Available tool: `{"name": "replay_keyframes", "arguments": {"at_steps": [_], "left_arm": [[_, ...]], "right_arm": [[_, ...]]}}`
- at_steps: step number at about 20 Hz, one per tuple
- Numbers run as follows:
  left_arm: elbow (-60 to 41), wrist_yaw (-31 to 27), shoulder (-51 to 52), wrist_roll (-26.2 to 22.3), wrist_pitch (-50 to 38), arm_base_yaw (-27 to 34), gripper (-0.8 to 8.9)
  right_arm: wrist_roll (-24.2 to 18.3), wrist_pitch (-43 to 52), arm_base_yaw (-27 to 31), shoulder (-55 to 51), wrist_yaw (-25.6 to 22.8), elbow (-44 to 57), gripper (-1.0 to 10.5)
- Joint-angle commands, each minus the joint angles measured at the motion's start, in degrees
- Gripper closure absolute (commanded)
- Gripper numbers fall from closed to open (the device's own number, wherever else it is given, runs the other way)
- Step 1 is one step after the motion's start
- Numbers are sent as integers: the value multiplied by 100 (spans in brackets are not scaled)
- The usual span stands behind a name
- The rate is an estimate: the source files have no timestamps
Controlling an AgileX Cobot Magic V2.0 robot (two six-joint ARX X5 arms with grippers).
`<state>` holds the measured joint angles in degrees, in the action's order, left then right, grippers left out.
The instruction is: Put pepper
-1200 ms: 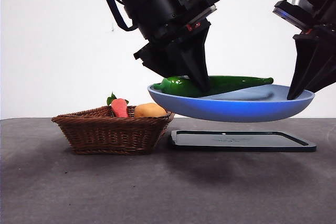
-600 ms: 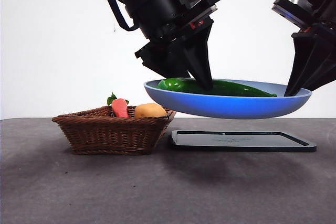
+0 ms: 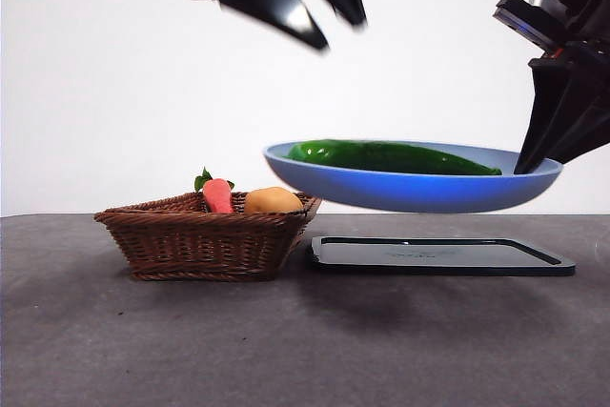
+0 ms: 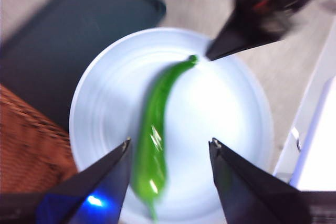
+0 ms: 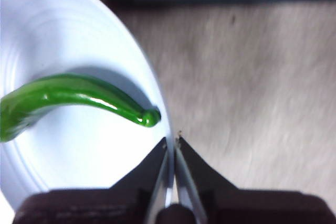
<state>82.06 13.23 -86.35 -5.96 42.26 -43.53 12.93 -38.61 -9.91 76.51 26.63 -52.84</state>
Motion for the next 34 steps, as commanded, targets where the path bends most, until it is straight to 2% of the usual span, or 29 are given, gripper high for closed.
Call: {"name": "replay_keyframes", "arguments": {"at_steps": [1, 7, 13, 15, 24, 30, 31, 34], "left_arm": [[92, 11, 439, 24, 70, 48, 553], [92, 20, 1641, 39, 247, 162, 553], [92, 31, 2262, 105, 334, 162, 553], [92, 31, 2319, 173, 352, 162, 553], [92, 24, 2328, 186, 474, 162, 553], [92, 13, 2328, 186, 479, 162, 554], [92, 13, 2328, 186, 481, 162, 553], [92, 13, 2328, 190, 481, 162, 553]], "right_arm": [[216, 208, 269, 94, 24, -282, 941], [376, 256, 857, 1108, 4, -1484, 942], [527, 254, 997, 2656, -44, -2750, 942], [525, 258, 1010, 3080, -247, -2992, 942], [566, 662, 1067, 3993, -313, -3110, 941], [483, 424, 1064, 4050, -319, -3110, 941], [367, 308, 1064, 4050, -323, -3110, 941], [240, 170, 1064, 4052, -584, -3110, 906]]}}
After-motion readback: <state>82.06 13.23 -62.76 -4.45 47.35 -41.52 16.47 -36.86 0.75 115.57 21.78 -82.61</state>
